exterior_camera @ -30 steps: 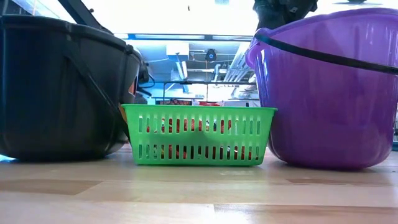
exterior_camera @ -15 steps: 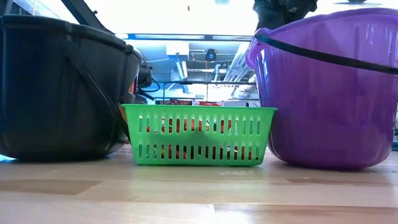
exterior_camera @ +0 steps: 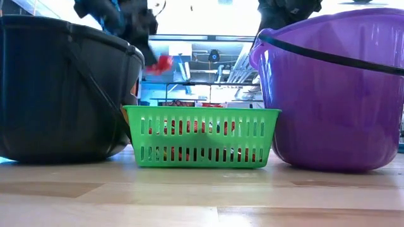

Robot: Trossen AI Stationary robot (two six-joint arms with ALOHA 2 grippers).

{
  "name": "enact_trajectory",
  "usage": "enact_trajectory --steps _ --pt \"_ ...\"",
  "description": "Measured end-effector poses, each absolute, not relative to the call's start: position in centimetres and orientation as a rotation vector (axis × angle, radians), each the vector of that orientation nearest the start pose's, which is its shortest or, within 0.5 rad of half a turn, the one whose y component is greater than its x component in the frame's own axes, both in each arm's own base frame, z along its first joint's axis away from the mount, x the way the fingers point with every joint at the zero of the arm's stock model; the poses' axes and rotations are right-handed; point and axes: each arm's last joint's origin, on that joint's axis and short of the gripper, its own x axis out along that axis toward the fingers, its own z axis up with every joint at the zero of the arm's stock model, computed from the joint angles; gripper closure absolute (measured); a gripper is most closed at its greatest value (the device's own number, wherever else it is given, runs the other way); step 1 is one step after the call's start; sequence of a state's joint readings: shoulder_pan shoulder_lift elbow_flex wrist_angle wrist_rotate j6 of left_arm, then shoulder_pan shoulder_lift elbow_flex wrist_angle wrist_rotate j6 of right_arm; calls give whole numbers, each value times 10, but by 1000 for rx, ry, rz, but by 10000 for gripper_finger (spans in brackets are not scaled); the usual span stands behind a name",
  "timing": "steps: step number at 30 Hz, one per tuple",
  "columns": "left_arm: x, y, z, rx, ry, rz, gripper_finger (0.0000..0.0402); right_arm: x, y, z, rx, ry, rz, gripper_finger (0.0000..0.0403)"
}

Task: Sort candy by brand, put in halloween buckets
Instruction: Put the red candy into the green bin

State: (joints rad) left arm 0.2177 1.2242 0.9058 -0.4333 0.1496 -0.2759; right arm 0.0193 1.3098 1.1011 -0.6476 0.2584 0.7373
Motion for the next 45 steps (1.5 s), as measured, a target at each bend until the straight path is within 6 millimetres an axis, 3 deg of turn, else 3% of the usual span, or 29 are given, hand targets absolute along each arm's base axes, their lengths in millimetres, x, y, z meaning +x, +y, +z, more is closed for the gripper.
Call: enact_trajectory --steps 5,9,16,27,31,33,36,41,45 --pt "277 -14 259 -294 672 -95 401 267 -2 295 577 714 -524 214" --pt "294 -40 246 -184 637 -276 401 268 -3 296 581 687 -543 214" --pt "311 -47 227 -157 633 -444 388 269 -3 296 587 679 -547 214" --pt "313 -46 225 -112 636 -443 295 269 -3 296 605 675 -544 214" --pt "313 -29 256 -114 678 -392 267 267 -14 314 722 612 -608 214" --pt "307 -14 281 -92 661 -315 260 261 -29 324 757 590 -710 214" --pt "290 11 315 -66 587 -168 257 248 -60 321 765 643 -856 214" --pt "247 40 355 -140 450 39 257 219 -121 278 896 760 -947 214" --pt "219 42 372 -184 393 136 257 188 -165 236 1082 600 -1150 214"
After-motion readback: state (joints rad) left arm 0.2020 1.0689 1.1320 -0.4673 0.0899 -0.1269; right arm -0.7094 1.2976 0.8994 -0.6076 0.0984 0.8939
